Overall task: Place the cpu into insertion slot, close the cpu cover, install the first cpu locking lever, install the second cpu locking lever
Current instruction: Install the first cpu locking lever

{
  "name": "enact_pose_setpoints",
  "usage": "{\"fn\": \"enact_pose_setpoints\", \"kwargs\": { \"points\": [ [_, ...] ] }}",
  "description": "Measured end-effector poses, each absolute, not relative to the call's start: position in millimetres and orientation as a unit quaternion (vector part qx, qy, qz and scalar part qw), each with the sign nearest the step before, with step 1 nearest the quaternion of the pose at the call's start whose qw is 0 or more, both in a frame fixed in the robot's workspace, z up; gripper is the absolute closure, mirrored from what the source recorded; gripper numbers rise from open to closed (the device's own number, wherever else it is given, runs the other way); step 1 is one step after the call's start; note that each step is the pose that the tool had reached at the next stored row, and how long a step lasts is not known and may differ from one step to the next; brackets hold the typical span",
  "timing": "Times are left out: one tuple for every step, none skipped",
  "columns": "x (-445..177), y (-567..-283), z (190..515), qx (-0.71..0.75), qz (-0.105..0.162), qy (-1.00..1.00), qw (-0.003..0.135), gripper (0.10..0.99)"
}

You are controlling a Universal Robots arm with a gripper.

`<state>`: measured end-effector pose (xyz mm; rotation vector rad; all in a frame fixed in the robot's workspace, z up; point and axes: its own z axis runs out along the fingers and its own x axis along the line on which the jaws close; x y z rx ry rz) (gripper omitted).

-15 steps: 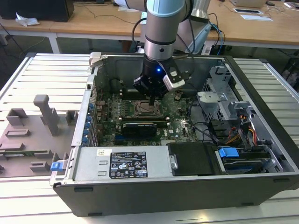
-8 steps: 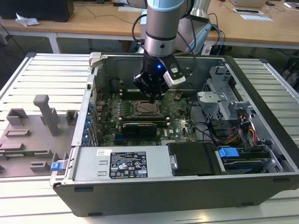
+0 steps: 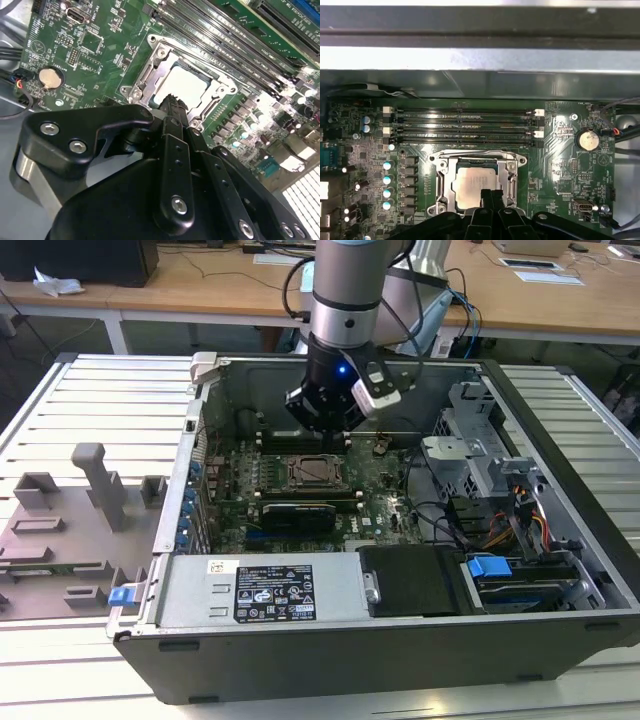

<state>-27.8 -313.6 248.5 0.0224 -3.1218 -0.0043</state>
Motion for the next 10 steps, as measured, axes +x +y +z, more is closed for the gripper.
{"fn": "enact_pose_setpoints", "kwargs": {
  "points": [
    [-27.8,-313.6,250.1,0.007,-0.001,-1.000,0.010,0.980],
    [-27.8,-313.6,251.7,0.007,-0.001,-1.000,0.010,0.980],
    [-27.8,-313.6,254.4,0.007,-0.001,-1.000,0.010,0.980],
    [-27.8,-313.6,257.0,0.007,-0.001,-1.000,0.010,0.980],
    [-27.8,-313.6,258.8,0.007,-0.001,-1.000,0.010,0.980],
    [-27.8,-313.6,260.3,0.007,-0.001,-1.000,0.010,0.980],
    [-27.8,-313.6,262.0,0.007,-0.001,-1.000,0.010,0.980],
    [-27.8,-313.6,263.2,0.007,-0.001,-1.000,0.010,0.980],
    [-27.8,-313.6,265.9,0.007,-0.001,-1.000,0.010,0.980],
    [-27.8,-313.6,267.0,0.007,-0.001,-1.000,0.010,0.980]
  ]
}}
